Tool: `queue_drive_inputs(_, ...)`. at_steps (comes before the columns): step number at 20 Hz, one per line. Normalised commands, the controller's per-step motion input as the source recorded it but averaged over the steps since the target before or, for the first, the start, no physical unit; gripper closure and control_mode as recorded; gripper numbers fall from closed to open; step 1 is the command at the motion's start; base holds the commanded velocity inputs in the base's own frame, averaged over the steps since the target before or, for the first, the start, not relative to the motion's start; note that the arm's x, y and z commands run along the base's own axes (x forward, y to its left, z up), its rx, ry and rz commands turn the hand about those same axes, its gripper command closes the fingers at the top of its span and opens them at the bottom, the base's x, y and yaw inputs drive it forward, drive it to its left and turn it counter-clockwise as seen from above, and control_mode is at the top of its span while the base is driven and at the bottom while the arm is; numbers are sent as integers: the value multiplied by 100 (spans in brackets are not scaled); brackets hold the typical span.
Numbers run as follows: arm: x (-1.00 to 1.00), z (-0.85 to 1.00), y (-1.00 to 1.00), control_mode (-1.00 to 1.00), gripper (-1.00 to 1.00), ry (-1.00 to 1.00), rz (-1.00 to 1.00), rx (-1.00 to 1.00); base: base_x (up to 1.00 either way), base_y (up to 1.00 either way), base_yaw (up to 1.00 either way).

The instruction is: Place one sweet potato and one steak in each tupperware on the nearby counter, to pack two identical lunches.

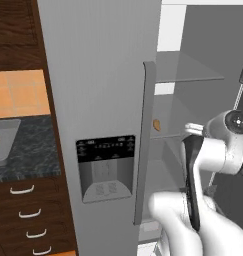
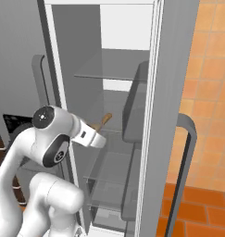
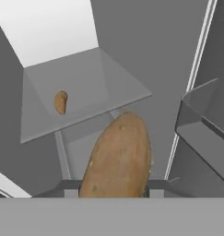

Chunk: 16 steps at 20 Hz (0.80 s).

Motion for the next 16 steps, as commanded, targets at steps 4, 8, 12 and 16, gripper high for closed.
queue_drive_inputs(4, -100, 45, 11, -100, 100, 13, 0, 0, 0, 0, 0)
queue_drive_inputs(8, 0, 0, 0, 100, 100, 0, 0, 0, -100, 26, 5)
queue_drive_inputs(12, 0, 0, 0, 100, 100, 0, 0, 0, -90, 100, 0)
queue_drive_inputs(16, 0, 0, 0, 100, 100, 0, 0, 0, -58, 100, 1)
